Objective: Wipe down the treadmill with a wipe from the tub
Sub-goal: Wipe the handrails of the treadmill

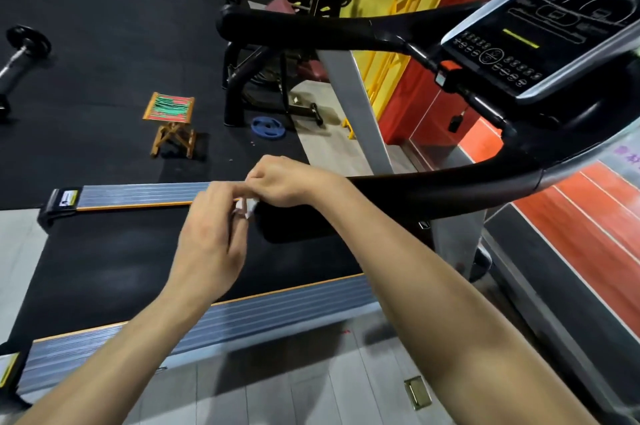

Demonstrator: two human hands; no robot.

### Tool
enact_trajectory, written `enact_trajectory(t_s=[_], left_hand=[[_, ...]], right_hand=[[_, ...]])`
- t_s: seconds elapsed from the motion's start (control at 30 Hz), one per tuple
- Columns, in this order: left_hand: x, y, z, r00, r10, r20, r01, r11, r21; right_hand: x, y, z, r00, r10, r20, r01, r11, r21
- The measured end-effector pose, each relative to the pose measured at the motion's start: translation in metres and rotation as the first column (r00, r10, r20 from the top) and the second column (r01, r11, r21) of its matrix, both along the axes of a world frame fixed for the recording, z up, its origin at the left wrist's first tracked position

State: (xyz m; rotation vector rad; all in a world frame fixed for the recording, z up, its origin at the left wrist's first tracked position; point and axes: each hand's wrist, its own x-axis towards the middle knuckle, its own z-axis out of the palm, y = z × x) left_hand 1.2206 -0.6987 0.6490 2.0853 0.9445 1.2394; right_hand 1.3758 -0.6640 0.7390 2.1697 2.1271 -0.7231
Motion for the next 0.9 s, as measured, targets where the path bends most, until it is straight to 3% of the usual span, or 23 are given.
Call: enact_trajectory(t_s=[0.1, 0.2, 0.3, 0.4, 0.43, 0.5, 0.6, 0.7, 0.8, 0.9], left_hand=[[0.010, 0.000, 0.005, 0.999, 0.020, -0.043, -0.018, 0.999, 0.051], [0.021, 0.000, 0.011, 0.996, 0.002, -0.084, 0.004, 0.997, 0.074], [0.030, 0.001, 0.016, 0.987, -0.038, -0.155, 0.056, 0.992, 0.115], [0.044, 0.003, 0.020, 0.959, -0.084, -0.270, 0.127, 0.981, 0.148], [0.050, 0.003, 0.023, 0.950, -0.096, -0.297, 0.147, 0.977, 0.153], [0.066, 0.000, 0.027, 0.932, -0.115, -0.344, 0.187, 0.965, 0.184], [0.093, -0.007, 0.031, 0.918, -0.115, -0.381, 0.208, 0.955, 0.213], [0.117, -0.009, 0.032, 0.914, -0.091, -0.396, 0.192, 0.955, 0.224], [0.133, -0.008, 0.031, 0.893, -0.013, -0.450, 0.148, 0.952, 0.266], [0.143, -0.008, 0.029, 0.847, 0.123, -0.517, 0.062, 0.943, 0.326]], right_hand=[[0.029, 0.000, 0.003, 0.998, 0.015, -0.062, -0.012, 0.999, 0.047], [0.096, -0.009, 0.012, 0.992, -0.052, 0.118, 0.049, 0.998, 0.026], [0.203, -0.048, 0.026, 0.935, -0.253, 0.249, 0.258, 0.966, 0.014], [0.280, -0.090, 0.038, 0.810, -0.506, 0.296, 0.482, 0.863, 0.154], [0.287, -0.094, 0.037, 0.794, -0.523, 0.310, 0.490, 0.852, 0.184], [0.263, -0.086, 0.028, 0.842, -0.453, 0.294, 0.423, 0.891, 0.163], [0.200, -0.062, 0.005, 0.970, -0.220, 0.101, 0.205, 0.968, 0.146], [0.177, -0.054, 0.001, 0.997, -0.076, -0.030, 0.080, 0.985, 0.155], [0.237, -0.060, 0.018, 0.991, -0.095, 0.097, 0.087, 0.993, 0.079], [0.353, -0.089, 0.037, 0.895, -0.328, 0.303, 0.316, 0.945, 0.088]])
